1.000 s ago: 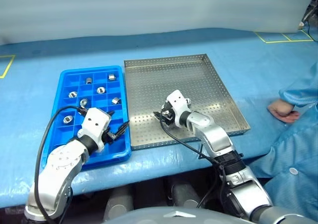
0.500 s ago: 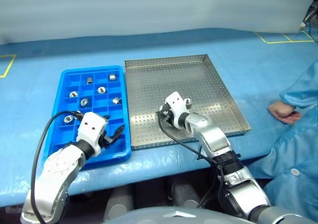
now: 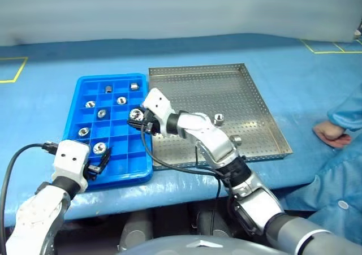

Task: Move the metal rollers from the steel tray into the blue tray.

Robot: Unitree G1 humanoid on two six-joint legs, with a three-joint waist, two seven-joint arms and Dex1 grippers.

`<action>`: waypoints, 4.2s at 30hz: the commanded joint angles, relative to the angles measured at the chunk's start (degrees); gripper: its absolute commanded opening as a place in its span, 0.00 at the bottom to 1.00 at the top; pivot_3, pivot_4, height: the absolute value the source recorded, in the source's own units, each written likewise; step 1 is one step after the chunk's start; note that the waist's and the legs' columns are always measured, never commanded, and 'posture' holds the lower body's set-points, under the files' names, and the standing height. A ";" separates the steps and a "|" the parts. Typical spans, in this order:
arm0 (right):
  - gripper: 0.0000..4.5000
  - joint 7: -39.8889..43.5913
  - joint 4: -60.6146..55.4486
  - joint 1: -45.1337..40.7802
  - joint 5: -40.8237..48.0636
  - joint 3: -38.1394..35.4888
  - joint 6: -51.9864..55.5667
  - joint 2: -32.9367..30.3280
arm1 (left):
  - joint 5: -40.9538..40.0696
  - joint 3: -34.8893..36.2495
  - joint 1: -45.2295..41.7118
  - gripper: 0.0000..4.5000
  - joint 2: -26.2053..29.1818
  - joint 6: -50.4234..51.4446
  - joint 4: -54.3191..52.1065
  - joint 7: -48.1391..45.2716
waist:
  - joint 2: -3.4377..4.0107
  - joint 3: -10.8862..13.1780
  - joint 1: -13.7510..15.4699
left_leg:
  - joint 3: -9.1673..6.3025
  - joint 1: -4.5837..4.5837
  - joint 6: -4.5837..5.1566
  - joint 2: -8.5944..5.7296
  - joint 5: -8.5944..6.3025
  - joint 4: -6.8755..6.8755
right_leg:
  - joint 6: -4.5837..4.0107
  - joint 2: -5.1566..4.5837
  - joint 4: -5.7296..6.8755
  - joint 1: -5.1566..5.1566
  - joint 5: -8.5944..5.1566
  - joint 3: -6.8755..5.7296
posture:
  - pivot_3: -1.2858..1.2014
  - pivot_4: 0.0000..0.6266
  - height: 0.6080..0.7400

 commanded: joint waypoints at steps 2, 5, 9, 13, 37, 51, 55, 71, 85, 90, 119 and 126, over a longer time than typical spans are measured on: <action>0.38 0.88 11.45 -4.83 -0.22 -1.10 -7.74 4.64 | 0.64 -0.52 2.28 0.74 -1.83 -2.84 -4.08 0.73 | -0.01 0.00 0.95 | 0.07 0.01 -0.02 0.00 0.01 0.01 | 0.02 -0.03 -0.02 0.01 -0.01 0.01 | 0.62 0.24 1.00; 0.38 1.05 18.94 -7.27 -0.82 -1.94 -10.85 6.67 | 1.26 -1.49 3.00 0.74 -2.62 -3.45 -4.19 1.25 | 0.00 0.01 1.60 | 0.11 0.01 -0.03 -0.01 0.02 0.03 | 0.05 -0.03 -0.04 0.00 -0.01 0.00 | 0.62 0.24 1.00; 0.38 0.95 25.82 -9.48 -1.35 -2.85 -14.19 8.07 | 1.78 -2.53 3.28 0.74 -3.25 -3.82 -4.09 1.79 | 0.01 0.01 2.14 | 0.09 0.00 -0.05 -0.05 0.02 0.00 | 0.03 0.00 -0.04 0.00 -0.03 -0.05 | 0.63 0.24 1.00; 0.54 2.29 29.21 -10.76 -1.63 -2.70 -14.41 8.35 | 2.12 -3.31 3.10 0.74 -3.56 -4.02 -3.88 2.02 | 0.05 0.02 2.29 | 0.08 0.02 -0.06 -0.03 0.03 -0.05 | 0.00 0.04 -0.02 -0.02 -0.04 -0.06 | 0.63 0.24 1.00; 0.82 -4.74 -22.01 14.14 -4.24 -9.56 9.58 -17.42 | 1.56 -15.47 -14.63 0.74 -2.64 -3.98 6.37 -1.82 | 0.14 0.04 -0.08 | 0.10 0.04 -0.08 -0.05 0.04 0.03 | 0.03 0.06 0.02 0.02 -0.05 -0.02 | 0.53 0.24 1.00; 0.82 -17.69 -14.48 16.80 -7.76 -15.36 8.13 -17.26 | 1.71 -18.50 -20.22 0.74 -1.40 -4.13 10.59 -3.95 | 0.13 0.02 -3.74 | 0.12 0.01 -0.07 -0.09 0.04 0.07 | 0.14 0.09 -0.01 0.06 0.02 0.16 | 0.51 0.24 1.00; 0.82 -20.84 -11.04 15.98 -9.94 -15.28 5.64 -16.85 | 1.68 -17.94 -18.65 0.74 -1.47 -3.84 9.62 -3.39 | 0.13 0.02 -3.83 | 0.12 0.01 -0.07 -0.09 0.04 0.05 | 0.14 0.09 -0.01 0.05 0.03 0.17 | 0.51 0.24 1.00; 0.82 -26.05 -3.37 14.47 -11.55 -16.45 7.98 -13.91 | 1.56 -16.84 -16.76 0.74 -0.95 -3.10 7.72 -2.34 | 0.13 0.01 -3.43 | 0.11 0.06 -0.07 -0.10 0.04 0.06 | 0.15 0.08 -0.01 0.11 0.05 0.18 | 0.53 0.24 1.00; 0.38 -22.86 -11.27 16.70 -10.52 -14.80 9.84 -11.95 | 1.08 -16.28 -18.03 0.74 -0.14 -2.76 8.26 -2.79 | 0.13 0.01 -3.64 | 0.08 0.10 -0.07 -0.06 0.04 0.05 | 0.14 0.13 0.00 0.14 0.03 0.16 | 0.52 0.24 1.00; 0.38 -12.40 -21.99 16.23 -1.48 -13.29 8.99 -10.32 | 2.70 -11.96 -16.59 0.74 2.10 -2.10 7.49 -1.33 | 0.16 0.03 -3.88 | 0.10 0.00 -0.07 -0.04 0.04 0.03 | 0.15 0.12 0.01 -0.01 0.03 0.19 | 0.52 0.24 1.00; 0.38 -2.52 22.89 -6.87 -3.38 0.49 -17.43 10.72 | 7.50 -3.01 -0.70 0.74 -0.31 -0.61 -0.52 2.51 | 0.04 0.00 1.52 | 0.01 -0.07 -0.25 -0.01 0.14 -0.10 | -0.04 0.03 0.02 -0.13 -0.01 -0.09 | 0.62 0.24 1.00; 0.38 -2.89 32.57 -11.32 -2.44 -2.20 -20.21 12.03 | 7.36 -4.47 -1.36 0.74 -0.05 -0.30 -0.50 2.30 | 0.06 0.00 2.14 | -0.04 0.02 -0.30 0.01 0.17 -0.10 | -0.07 0.06 0.04 -0.03 0.01 -0.16 | 0.62 0.24 1.00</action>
